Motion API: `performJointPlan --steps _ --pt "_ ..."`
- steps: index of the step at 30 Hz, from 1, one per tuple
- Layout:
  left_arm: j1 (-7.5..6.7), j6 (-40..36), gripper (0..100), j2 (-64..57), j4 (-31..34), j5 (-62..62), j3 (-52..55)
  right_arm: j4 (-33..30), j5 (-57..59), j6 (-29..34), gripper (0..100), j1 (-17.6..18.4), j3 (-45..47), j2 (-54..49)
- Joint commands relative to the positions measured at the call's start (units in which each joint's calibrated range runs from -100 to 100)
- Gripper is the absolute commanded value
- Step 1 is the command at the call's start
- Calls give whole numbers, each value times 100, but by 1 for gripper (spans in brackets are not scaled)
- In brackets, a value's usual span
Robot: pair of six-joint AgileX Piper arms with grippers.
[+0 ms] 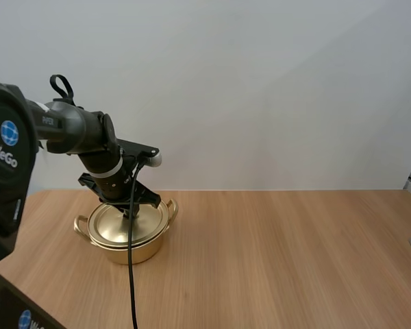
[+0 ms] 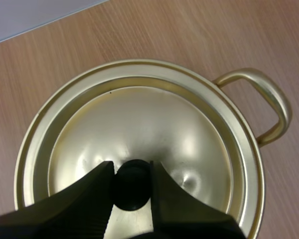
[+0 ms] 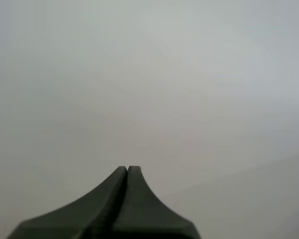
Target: Open the pot, put the car inside, and close it
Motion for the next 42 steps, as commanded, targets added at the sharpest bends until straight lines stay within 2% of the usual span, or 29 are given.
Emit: performJointPlan --steps 1,2,5,6,7,12,15,19,24,29,37,42 --pt "2 -5 34 2 -3 18 3 -6 -7 -14 0 -1 2 5" --pt "2 -5 44 2 -3 29 3 -6 -7 -14 0 -1 2 16" --pt "2 -15 86 2 -3 90 3 -6 -7 -14 0 -1 2 28" --pt "2 -15 96 2 -3 106 3 -6 -7 -14 0 -1 2 28" --pt "2 -15 100 2 -3 106 3 -6 -7 -14 0 -1 2 28" --pt "2 -23 100 -13 -39 106 -118 -6 -7 -14 0 -1 2 66" --pt "2 -37 100 -252 -276 -308 -303 -6 -7 -14 0 -1 150 89" --pt "2 -174 100 -1074 -949 -1665 -443 -6 -87 -14 0 -1 639 89" --pt "2 -267 100 -2559 -1635 -2615 -416 185 -1219 20 0 -1 1670 89" --pt "2 -210 100 -4408 -1651 -3108 100 367 -2213 11 0 -1 2690 89" --pt "2 -318 100 -7118 -1037 -2305 1354 364 -2230 1 0 -1 3440 73" --pt "2 -719 100 -8476 -1024 -2362 2046 364 -1996 1 0 -1 3573 60"
